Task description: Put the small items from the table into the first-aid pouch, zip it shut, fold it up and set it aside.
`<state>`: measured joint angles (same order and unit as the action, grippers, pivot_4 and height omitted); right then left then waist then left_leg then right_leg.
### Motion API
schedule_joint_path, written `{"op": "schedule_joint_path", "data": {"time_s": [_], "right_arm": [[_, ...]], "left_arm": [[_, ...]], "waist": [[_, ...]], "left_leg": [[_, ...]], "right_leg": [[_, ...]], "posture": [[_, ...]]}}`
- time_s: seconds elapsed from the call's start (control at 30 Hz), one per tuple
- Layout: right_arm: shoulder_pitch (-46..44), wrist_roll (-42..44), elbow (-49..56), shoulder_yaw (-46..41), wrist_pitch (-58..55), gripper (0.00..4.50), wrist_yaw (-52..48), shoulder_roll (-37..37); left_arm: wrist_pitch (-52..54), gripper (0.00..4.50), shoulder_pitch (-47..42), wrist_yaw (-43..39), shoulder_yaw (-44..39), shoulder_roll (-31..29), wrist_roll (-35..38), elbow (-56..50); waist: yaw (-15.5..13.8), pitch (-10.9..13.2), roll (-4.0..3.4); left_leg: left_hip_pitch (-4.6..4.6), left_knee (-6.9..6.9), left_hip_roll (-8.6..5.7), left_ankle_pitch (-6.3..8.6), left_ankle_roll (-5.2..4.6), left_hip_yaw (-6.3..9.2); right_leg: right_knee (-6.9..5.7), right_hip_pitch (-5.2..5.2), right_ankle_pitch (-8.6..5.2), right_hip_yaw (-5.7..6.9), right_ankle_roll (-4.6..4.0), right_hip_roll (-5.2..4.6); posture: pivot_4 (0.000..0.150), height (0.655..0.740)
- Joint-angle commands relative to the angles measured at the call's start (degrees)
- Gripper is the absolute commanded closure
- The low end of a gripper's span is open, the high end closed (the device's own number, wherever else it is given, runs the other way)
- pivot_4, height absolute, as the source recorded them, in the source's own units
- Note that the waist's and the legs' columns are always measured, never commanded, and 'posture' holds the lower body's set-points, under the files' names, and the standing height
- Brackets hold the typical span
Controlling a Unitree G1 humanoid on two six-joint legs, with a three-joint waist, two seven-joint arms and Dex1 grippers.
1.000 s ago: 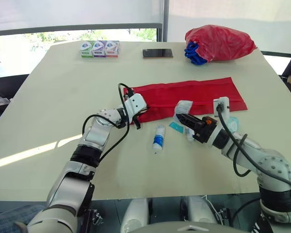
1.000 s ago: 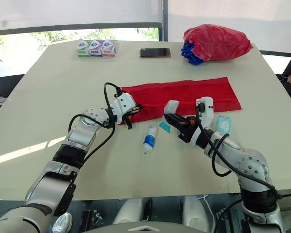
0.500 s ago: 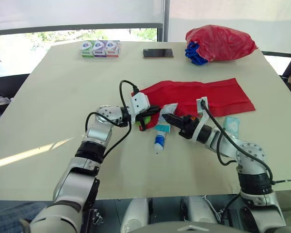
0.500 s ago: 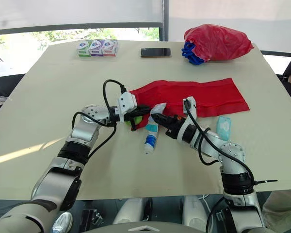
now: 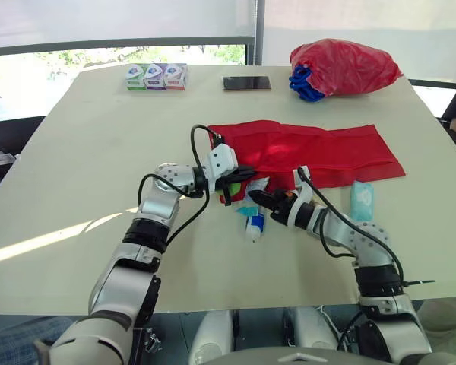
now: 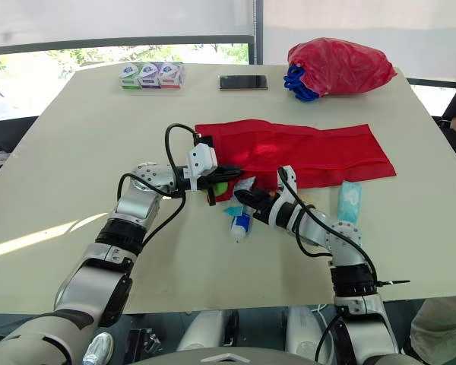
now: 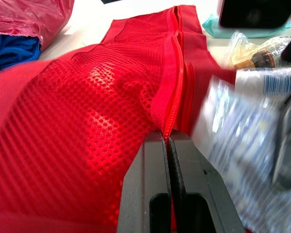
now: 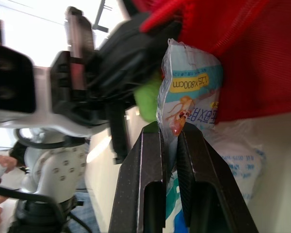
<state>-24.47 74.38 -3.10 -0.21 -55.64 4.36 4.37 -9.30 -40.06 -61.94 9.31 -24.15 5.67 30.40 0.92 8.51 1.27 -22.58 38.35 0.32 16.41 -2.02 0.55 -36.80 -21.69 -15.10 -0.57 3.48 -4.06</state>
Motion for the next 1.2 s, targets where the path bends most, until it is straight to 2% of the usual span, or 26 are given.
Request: {"op": "schedule_joint_path", "data": {"time_s": [0.03, 0.4, 0.6, 0.87, 1.2], "right_arm": [[-2.77, -3.74, -2.49, -2.1, 2.06, 4.5, -0.5, -1.35], [-5.72, -10.83, -3.93, -3.39, 1.78, 4.5, -2.83, -4.73], [-7.82, -15.23, -8.47, -5.29, 2.07, 4.5, -0.56, -6.57], [-10.62, -19.8, -13.45, -8.42, 2.72, 4.5, 1.39, -8.39], [-10.88, -22.6, -14.95, -9.95, 2.69, 4.5, 0.58, -10.94]], "left_arm": [[-0.35, 4.44, 0.9, -0.6, -0.64, -1.23, 0.43, -3.26], [0.2, 4.44, 1.95, 0.91, 1.61, -2.0, -3.82, 0.56], [0.09, 4.44, -0.15, 1.67, 1.38, -1.11, -4.84, 4.86], [1.83, 4.44, -1.15, -1.24, -0.53, 1.15, -1.09, 5.02], [11.41, 4.44, -0.41, -1.1, -5.34, 4.31, 5.98, 0.08]], "waist": [[0.06, -0.01, -0.01], [0.12, -0.03, -0.02], [0.24, -0.06, -0.01], [0.55, -0.17, -0.01], [1.09, -0.17, -0.02]], "left_leg": [[0.0, 0.0, 0.0, 0.0, 0.0, 0.0], [0.07, -0.01, -0.02, 0.0, 0.01, -0.02], [0.13, -0.02, -0.05, -0.01, 0.01, -0.05], [0.19, -0.02, -0.04, -0.01, 0.02, -0.08], [0.19, -0.02, -0.01, -0.02, 0.03, -0.05]], "right_leg": [[0.0, 0.0, 0.0, 0.0, 0.0, 0.01], [-0.03, 0.0, 0.0, -0.02, 0.0, 0.03], [-0.08, 0.01, 0.0, -0.04, 0.0, 0.05], [-0.14, 0.03, 0.0, -0.07, 0.0, 0.06], [-0.16, 0.03, 0.0, -0.06, 0.0, 0.05]], "posture": [[0.15, 0.74], [0.15, 0.74], [0.15, 0.74], [0.15, 0.74], [0.15, 0.74]]}}
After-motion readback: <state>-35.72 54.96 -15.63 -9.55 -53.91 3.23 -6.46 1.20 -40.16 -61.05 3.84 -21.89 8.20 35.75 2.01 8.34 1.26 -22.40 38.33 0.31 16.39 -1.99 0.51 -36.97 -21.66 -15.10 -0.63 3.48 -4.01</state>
